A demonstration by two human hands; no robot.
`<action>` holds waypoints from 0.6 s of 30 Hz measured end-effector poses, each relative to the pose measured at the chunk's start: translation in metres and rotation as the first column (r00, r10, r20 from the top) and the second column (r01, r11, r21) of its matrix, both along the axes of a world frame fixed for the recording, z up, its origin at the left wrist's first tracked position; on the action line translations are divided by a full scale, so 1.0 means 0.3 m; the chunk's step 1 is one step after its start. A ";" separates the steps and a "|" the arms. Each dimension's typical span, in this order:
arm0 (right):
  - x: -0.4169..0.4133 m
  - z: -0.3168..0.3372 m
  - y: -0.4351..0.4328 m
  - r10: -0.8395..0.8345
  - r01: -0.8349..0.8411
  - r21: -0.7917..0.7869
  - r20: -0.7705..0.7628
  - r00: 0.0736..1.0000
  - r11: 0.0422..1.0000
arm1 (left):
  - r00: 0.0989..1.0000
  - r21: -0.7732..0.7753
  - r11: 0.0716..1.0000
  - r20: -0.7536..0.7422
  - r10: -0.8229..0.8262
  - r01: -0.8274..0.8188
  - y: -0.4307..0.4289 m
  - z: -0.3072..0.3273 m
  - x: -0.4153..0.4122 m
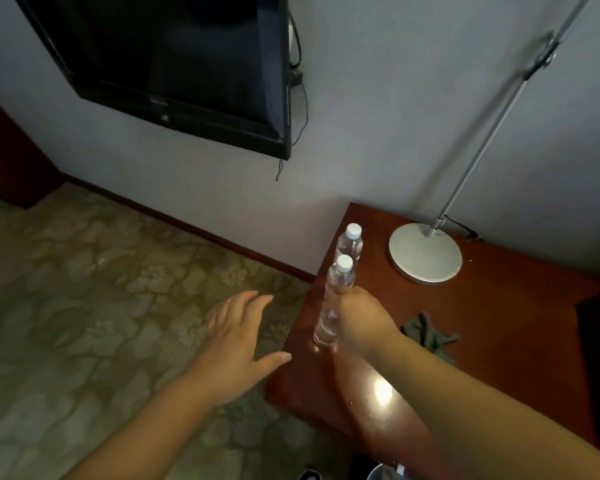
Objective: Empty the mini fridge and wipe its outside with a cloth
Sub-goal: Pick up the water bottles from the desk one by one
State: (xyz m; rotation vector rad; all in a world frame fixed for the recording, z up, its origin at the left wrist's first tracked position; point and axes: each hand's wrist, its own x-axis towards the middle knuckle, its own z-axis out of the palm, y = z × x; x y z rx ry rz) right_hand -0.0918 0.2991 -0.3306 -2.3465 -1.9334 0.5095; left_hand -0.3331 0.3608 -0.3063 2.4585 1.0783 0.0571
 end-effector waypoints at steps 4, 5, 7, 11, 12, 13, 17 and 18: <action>0.076 0.141 -0.228 -0.204 0.248 0.176 -0.234 0.951 0.953 | 0.980 -0.034 0.980 0.039 -0.196 0.197 -0.046 0.001 0.143; 0.096 0.195 -0.306 -0.273 0.348 0.214 -0.314 0.909 0.913 | 0.960 -0.045 0.960 0.056 -0.273 0.275 -0.073 0.006 0.200; 0.134 0.292 -0.478 -0.399 0.535 0.234 -0.447 0.801 0.812 | 0.899 -0.068 0.898 0.096 -0.427 0.434 -0.144 0.038 0.329; 0.188 0.425 -0.861 -0.556 0.769 0.262 -0.561 0.613 0.583 | 0.721 -0.022 0.733 0.197 -0.664 0.680 -0.350 0.121 0.600; 0.194 0.451 -0.959 -0.596 0.809 0.259 -0.566 0.570 0.528 | 0.664 0.015 0.681 0.209 -0.718 0.732 -0.416 0.142 0.662; 0.201 0.476 -1.066 -0.640 0.850 0.254 -0.569 0.517 0.461 | 0.603 0.052 0.625 0.213 -0.769 0.779 -0.493 0.165 0.726; 0.244 0.528 -1.449 -0.745 0.941 0.292 -0.588 0.316 0.169 | 0.400 0.185 0.451 0.258 -0.879 0.873 -0.811 0.242 0.925; 0.258 0.535 -1.533 -0.756 0.948 0.299 -0.594 0.275 0.110 | 0.355 0.223 0.419 0.275 -0.893 0.880 -0.891 0.259 0.966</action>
